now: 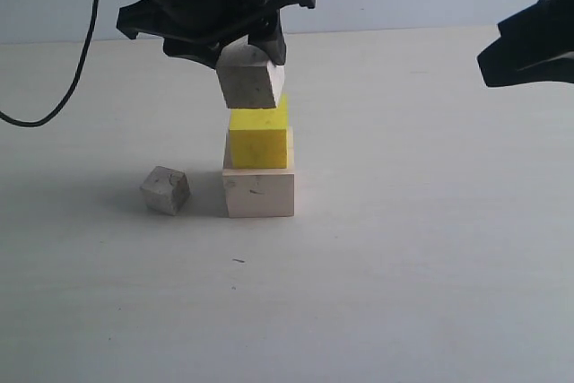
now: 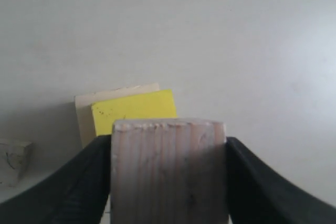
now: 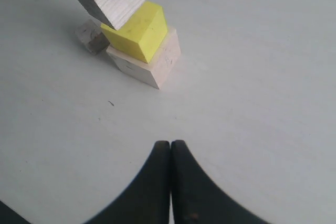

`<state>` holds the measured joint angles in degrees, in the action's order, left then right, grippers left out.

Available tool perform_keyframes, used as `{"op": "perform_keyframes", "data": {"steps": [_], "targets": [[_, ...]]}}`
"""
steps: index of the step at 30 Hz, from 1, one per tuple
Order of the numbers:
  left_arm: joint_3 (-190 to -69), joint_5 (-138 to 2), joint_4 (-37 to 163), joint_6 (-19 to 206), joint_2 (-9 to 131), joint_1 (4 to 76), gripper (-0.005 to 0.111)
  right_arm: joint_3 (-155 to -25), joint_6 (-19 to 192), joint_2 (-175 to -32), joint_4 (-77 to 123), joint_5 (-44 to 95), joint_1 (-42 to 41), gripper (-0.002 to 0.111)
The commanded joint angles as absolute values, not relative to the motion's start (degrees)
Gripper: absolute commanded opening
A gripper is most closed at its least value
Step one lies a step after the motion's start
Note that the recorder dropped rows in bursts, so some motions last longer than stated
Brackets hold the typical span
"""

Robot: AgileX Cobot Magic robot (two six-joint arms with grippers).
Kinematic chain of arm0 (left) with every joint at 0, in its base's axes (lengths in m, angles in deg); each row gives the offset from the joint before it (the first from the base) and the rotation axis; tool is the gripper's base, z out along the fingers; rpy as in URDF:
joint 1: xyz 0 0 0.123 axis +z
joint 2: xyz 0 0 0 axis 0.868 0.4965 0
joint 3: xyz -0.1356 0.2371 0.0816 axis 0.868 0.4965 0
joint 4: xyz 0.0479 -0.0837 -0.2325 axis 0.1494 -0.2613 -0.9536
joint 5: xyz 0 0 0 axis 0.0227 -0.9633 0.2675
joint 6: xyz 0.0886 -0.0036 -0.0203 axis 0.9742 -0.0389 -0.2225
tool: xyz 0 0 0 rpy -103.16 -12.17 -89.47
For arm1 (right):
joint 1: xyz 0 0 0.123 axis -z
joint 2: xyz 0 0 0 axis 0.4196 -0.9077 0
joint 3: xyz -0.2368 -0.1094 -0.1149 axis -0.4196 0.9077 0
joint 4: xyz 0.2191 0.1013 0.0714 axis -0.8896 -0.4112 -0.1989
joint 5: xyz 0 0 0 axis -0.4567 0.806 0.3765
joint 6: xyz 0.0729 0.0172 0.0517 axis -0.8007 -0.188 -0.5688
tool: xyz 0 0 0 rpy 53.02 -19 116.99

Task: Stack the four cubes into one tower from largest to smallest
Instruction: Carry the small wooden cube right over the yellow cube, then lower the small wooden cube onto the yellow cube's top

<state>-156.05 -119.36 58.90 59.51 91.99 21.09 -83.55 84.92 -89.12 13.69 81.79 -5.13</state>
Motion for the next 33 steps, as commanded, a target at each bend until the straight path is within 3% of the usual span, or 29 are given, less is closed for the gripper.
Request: {"op": "perform_keyframes", "data": {"steps": [1,22,33], "targets": [[-156.55,-119.22,59.44,60.88,91.83,20.86,0.000,-83.21,90.43,-88.96,13.65,81.14,-5.15,0.000],[-156.93,-122.01,58.17,53.00,93.95,20.76,0.000,-83.21,85.51,-88.96,16.73,81.88,-5.15,0.000],[-163.35,-125.93,65.77,48.11,96.67,19.54,0.000,-81.07,86.07,-86.83,15.95,81.17,-5.15,0.000]]}}
